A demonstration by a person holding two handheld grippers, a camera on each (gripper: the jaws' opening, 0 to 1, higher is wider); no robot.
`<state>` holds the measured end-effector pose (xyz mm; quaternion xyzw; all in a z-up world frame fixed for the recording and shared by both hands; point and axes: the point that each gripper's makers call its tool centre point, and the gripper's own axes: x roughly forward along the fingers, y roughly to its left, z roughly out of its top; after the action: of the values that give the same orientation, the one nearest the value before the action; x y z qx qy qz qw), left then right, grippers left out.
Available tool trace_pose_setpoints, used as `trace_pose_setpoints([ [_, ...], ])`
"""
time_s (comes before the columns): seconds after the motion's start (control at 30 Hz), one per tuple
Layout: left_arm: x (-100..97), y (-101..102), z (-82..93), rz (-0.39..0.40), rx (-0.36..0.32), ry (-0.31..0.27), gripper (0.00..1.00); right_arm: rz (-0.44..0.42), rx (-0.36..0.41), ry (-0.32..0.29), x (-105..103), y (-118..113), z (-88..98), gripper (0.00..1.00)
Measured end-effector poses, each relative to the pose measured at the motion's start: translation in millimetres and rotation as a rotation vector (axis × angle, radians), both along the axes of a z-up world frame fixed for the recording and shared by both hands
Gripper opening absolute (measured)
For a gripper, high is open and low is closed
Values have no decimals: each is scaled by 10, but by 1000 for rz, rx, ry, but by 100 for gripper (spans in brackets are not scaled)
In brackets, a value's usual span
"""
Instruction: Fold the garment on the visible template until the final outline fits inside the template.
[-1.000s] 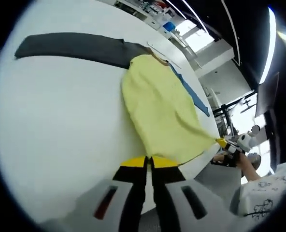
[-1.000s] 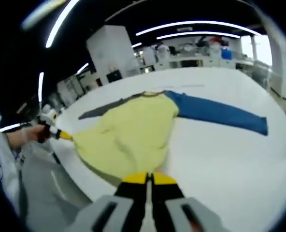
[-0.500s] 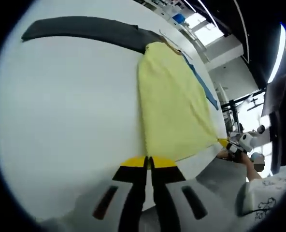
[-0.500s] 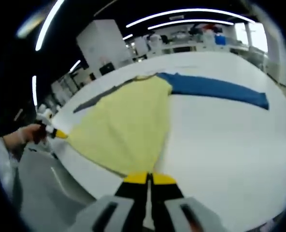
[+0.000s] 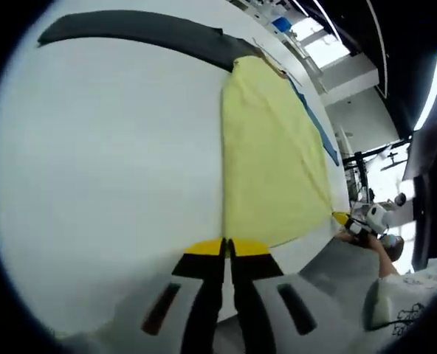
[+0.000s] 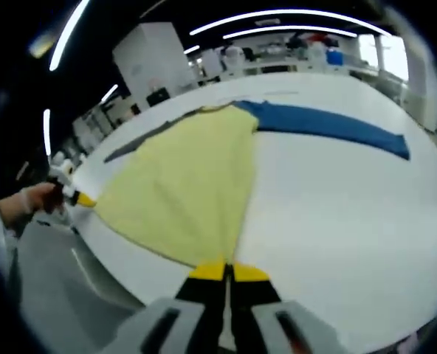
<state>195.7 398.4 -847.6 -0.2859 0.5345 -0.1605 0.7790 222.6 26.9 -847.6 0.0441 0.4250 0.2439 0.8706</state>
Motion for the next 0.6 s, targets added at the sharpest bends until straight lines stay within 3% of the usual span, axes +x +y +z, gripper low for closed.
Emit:
trace_pose_setpoints([
  [0.13, -5, 0, 3, -2, -1, -12, 0, -4, 4, 4, 1, -1, 7, 0],
  [0.37, -30, -32, 36, -48, 43, -122, 0, 48, -36, -24, -1, 11, 10, 0],
  [0.6, -3, -92, 142, 57, -67, -168, 17, 62, -26, -23, 3, 20, 9, 0],
])
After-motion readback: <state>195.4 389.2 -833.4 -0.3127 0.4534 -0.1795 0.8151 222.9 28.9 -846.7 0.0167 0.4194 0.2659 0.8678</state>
